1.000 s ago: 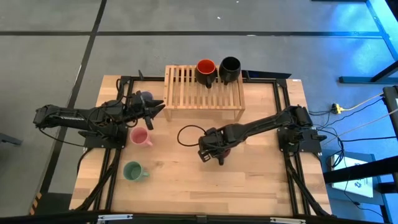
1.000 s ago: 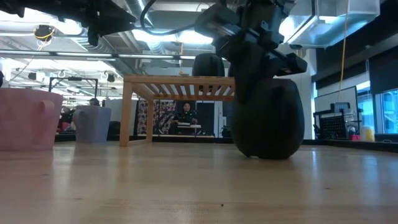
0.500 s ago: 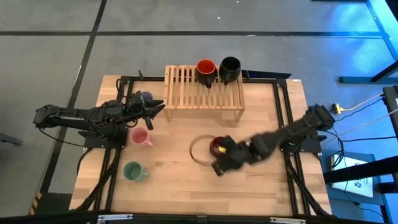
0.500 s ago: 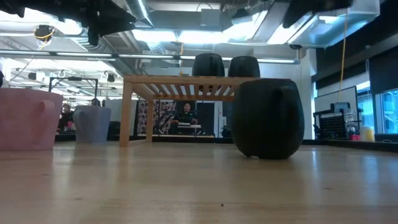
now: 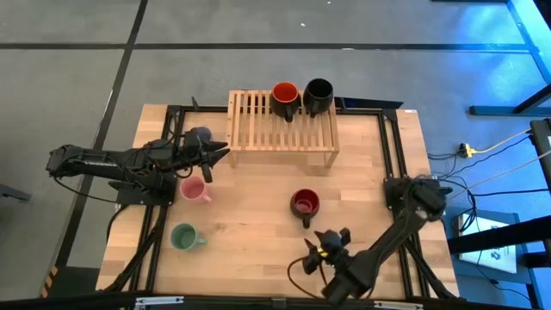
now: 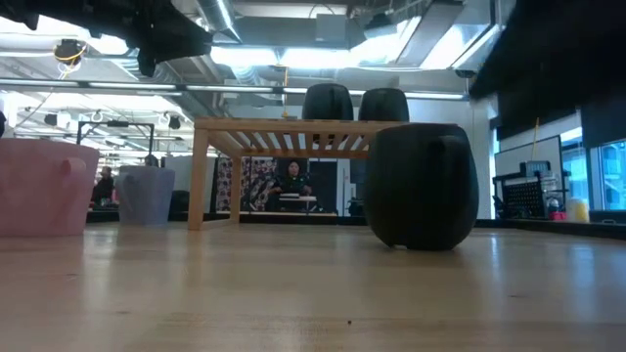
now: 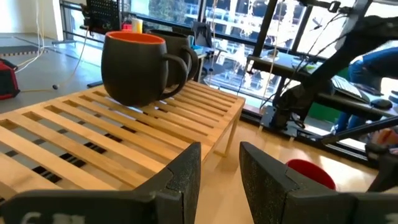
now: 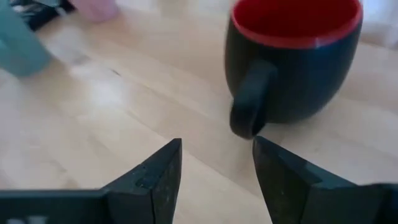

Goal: Place coffee mugs
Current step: Put the red mug on the shelf

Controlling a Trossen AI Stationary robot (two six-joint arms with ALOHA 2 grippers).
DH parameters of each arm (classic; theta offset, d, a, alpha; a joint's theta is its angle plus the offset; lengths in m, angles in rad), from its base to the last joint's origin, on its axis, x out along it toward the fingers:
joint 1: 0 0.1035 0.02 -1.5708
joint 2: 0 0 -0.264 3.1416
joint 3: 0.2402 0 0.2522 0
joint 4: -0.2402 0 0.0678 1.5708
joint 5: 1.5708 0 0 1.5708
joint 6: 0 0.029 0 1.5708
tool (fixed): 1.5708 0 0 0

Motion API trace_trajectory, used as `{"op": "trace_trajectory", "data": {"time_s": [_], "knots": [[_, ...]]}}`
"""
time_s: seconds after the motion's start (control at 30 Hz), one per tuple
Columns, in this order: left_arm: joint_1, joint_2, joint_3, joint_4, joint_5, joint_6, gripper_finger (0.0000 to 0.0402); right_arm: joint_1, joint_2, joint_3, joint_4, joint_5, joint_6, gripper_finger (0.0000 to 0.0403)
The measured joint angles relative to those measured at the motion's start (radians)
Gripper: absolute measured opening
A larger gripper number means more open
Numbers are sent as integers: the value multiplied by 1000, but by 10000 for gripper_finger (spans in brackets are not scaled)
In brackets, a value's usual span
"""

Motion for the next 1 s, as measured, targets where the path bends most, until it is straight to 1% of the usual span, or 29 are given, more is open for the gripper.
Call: {"op": "trace_trajectory", "data": {"time_s": [0.1, 0.2, 0.37, 0.5, 0.6, 0.77, 0.87, 1.0], "knots": [[0, 0, 0, 0, 0, 0, 105, 10, 70, 0, -7, 18, 57, 182], [0, 0, 0, 4, 0, 0, 105, 10, 119, 0, -15, 70, 103, 182], [0, 0, 0, 3, -3, 0, 105, -7, 165, 0, -23, 107, 124, 182], [0, 0, 0, -2, -38, -56, 105, -31, 174, 0, -12, 184, 134, 182], [0, 0, 0, -1, -43, -97, 105, -50, 174, 0, -10, 182, 116, 182], [0, 0, 0, -1, -44, -103, 105, -94, 178, 0, -17, 177, 114, 182], [0, 0, 0, 0, -45, -111, 105, -122, 180, 0, -16, 148, 112, 182], [0, 0, 0, 0, -45, -142, 105, -146, 184, 0, -25, 136, 120, 178]]}}
